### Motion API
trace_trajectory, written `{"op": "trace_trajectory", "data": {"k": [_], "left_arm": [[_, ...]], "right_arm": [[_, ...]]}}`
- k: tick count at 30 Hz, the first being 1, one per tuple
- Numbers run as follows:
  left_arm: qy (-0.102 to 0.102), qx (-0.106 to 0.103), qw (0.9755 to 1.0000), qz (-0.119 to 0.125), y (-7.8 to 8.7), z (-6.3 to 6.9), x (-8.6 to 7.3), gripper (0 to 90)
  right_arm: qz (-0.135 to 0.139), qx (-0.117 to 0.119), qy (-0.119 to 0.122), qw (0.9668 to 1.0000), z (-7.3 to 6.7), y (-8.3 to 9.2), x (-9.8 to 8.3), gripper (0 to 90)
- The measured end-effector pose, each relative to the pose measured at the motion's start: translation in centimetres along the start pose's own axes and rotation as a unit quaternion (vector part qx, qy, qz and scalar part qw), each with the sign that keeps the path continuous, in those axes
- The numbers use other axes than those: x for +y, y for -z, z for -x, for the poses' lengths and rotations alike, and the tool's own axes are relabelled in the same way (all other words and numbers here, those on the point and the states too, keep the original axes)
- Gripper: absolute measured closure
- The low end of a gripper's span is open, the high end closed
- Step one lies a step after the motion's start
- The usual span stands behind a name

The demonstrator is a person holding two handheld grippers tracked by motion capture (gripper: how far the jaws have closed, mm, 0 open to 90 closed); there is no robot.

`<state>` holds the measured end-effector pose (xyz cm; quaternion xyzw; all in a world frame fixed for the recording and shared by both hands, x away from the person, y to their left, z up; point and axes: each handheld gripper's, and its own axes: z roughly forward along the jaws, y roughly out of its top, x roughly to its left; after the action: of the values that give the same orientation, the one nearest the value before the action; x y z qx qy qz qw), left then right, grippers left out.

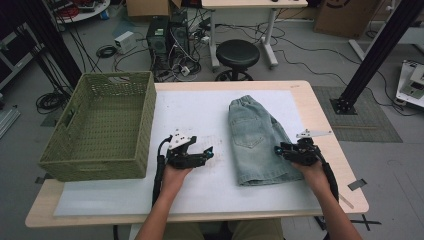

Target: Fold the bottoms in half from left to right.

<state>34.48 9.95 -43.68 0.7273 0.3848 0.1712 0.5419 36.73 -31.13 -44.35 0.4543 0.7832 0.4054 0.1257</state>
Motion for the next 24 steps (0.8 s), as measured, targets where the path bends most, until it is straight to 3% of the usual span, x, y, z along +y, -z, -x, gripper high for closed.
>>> {"op": "trace_trajectory", "data": {"k": [4, 7, 8, 16, 24], "left_arm": [[0.003, 0.002, 1.0, -0.002, 0.0, -0.1, -0.2, 22.7], [0.002, 0.003, 1.0, -0.005, 0.1, -0.2, -0.3, 22.7], [0.003, 0.002, 1.0, -0.004, 0.1, -0.2, -0.3, 22.7], [0.006, 0.007, 0.9999, -0.005, 0.2, -0.4, -0.3, 22.7], [0.007, 0.011, 0.9999, -0.006, 0.1, -0.5, -0.4, 22.7]], "right_arm": [[-0.031, -0.009, 0.022, 0.9992, -0.6, -0.7, 0.1, 64.4], [-0.037, -0.012, 0.04, 0.9984, -1.0, -0.7, 0.1, 86.4], [-0.035, -0.012, 0.04, 0.9985, -1.1, -0.7, 0.1, 87.8], [0.01, -0.017, 0.034, 0.9992, -1.0, 1.8, 0.1, 89.0], [0.024, -0.048, 0.021, 0.9984, 0.3, 4.4, -0.3, 89.0]]}}
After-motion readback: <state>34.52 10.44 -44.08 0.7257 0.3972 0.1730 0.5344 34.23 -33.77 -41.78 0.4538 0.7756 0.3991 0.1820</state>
